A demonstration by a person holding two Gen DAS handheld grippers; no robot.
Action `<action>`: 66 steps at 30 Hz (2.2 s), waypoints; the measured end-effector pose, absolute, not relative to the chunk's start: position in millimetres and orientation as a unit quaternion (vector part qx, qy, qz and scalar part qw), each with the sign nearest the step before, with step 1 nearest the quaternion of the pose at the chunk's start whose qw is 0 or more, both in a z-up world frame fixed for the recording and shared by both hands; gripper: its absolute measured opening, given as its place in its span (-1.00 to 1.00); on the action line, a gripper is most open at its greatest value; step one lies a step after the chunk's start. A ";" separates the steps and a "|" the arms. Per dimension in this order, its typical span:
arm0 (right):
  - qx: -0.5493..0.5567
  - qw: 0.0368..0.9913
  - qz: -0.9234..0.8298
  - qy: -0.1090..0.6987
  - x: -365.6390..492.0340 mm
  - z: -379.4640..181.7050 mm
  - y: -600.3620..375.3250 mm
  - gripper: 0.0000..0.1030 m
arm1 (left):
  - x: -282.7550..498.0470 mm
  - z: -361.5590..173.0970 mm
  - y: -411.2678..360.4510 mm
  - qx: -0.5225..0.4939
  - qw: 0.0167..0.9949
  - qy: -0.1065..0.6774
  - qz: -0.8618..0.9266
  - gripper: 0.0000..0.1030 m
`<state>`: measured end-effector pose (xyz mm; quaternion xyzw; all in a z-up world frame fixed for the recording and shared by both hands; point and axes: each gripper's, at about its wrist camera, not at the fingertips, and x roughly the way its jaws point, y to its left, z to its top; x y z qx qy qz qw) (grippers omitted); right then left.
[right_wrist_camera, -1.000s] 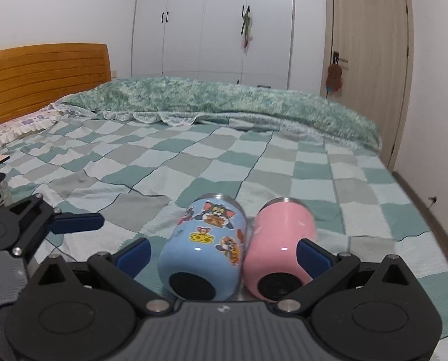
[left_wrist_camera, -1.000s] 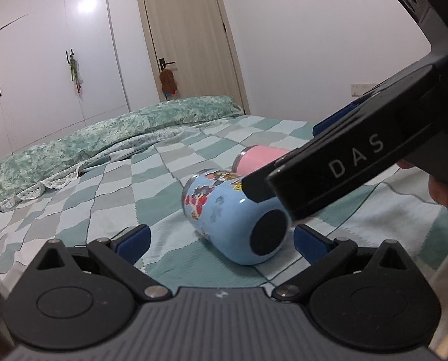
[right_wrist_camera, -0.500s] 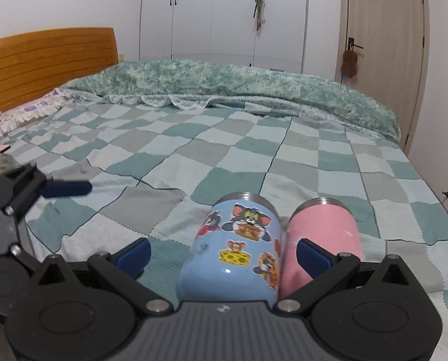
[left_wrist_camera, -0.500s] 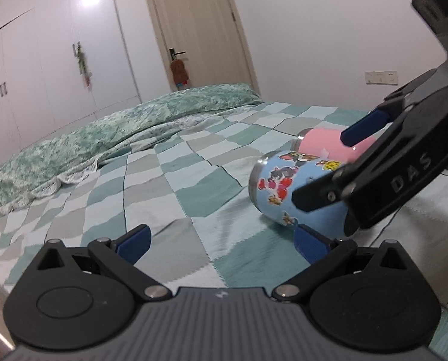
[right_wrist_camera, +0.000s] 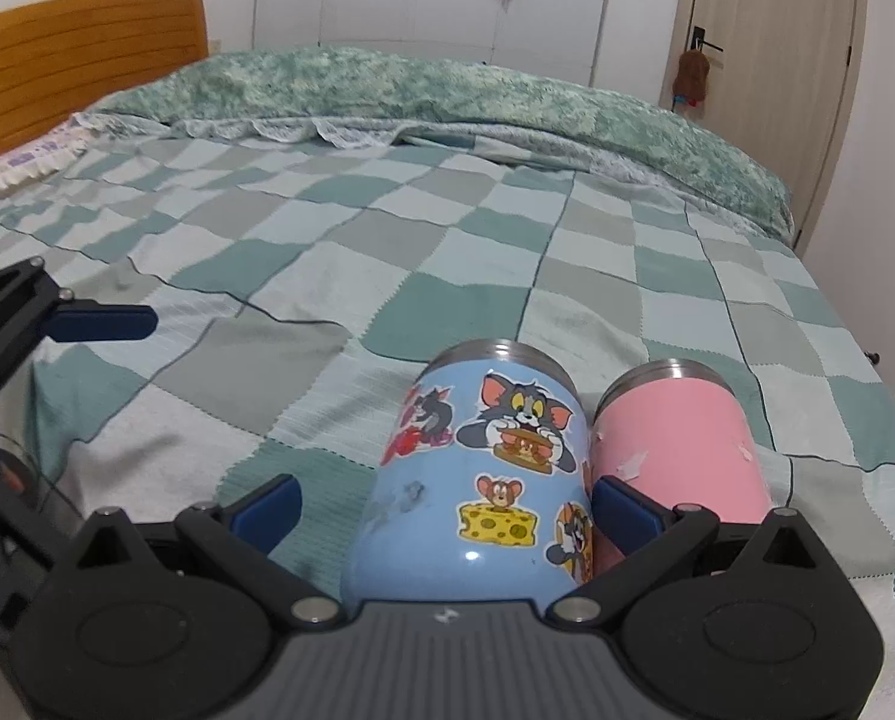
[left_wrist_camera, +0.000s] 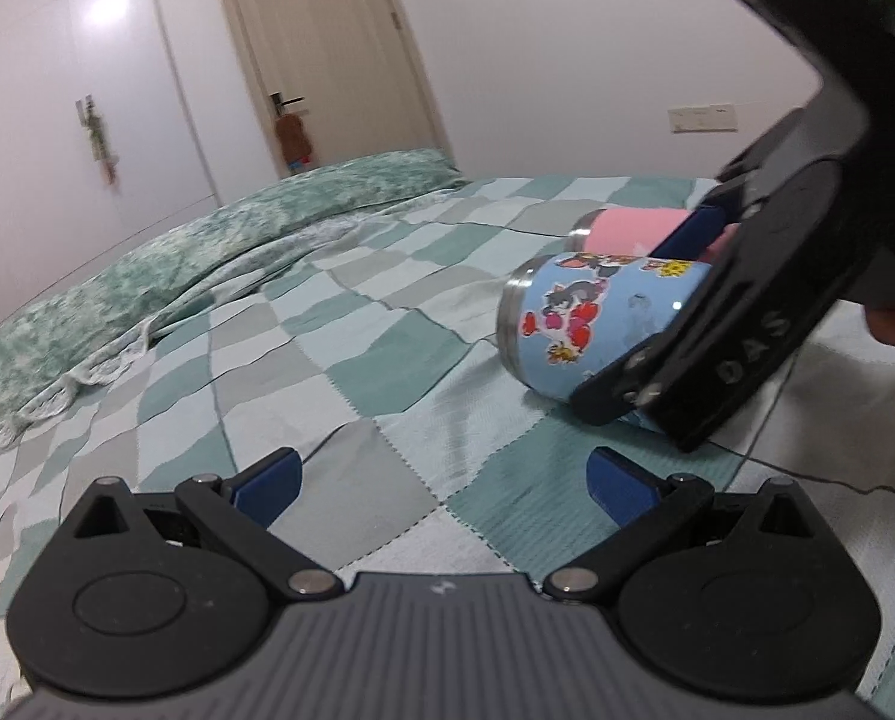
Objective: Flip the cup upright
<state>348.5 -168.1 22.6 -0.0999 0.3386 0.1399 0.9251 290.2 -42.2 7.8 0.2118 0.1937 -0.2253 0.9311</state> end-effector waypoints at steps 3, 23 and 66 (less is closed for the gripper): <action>-0.105 0.921 0.136 0.348 355.2 19.4 -165.8 1.00 | 291.5 6.5 -43.0 0.224 0.925 0.194 -0.237 1.00; -0.127 0.910 0.109 0.380 365.7 9.4 -152.5 0.63 | 284.0 8.0 -27.8 0.222 0.929 0.195 -0.225 1.00; 0.007 0.924 0.136 0.358 182.1 24.9 -151.7 1.00 | 75.8 59.2 9.2 0.156 0.959 0.199 -0.131 1.00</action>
